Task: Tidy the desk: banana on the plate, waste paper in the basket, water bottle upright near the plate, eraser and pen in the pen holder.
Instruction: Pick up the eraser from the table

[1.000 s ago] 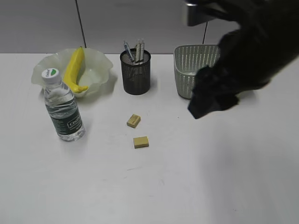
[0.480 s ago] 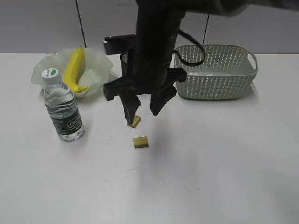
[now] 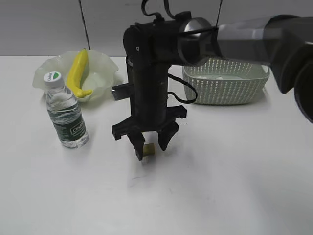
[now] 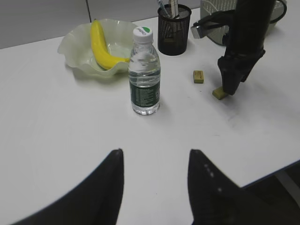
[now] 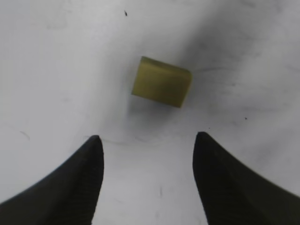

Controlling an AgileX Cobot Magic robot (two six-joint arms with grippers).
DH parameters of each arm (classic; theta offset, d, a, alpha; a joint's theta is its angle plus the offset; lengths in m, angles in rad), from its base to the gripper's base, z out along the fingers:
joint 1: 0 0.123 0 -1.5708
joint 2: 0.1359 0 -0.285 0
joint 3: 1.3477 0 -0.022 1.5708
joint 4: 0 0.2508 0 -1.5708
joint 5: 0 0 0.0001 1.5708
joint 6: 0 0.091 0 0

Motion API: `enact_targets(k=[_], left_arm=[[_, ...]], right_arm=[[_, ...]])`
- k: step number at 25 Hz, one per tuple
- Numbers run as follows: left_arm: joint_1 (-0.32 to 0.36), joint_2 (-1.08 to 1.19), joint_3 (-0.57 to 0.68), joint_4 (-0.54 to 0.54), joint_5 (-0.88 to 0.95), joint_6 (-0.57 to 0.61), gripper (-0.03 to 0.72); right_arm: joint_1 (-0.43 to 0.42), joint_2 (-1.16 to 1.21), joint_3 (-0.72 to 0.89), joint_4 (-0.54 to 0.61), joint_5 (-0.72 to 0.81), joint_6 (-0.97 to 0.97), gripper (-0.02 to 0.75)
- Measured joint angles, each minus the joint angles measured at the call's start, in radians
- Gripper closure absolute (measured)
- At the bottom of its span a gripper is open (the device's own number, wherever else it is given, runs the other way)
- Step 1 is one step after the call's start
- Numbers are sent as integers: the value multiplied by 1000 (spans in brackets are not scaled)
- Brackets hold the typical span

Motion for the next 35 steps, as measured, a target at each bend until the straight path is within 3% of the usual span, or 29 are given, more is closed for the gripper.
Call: enact_targets(k=[21,27,35], left_arm=[[0,0,0,0,0,0,351],[0,0,0,0,0,0,351],[0,0,0,0,0,0,351]], right_arm=[[-24,89,-53,-4,-45,2,261],[-48,89,-53,25,-53,1,339],[-52,99,-53,60,-62,-21,356]])
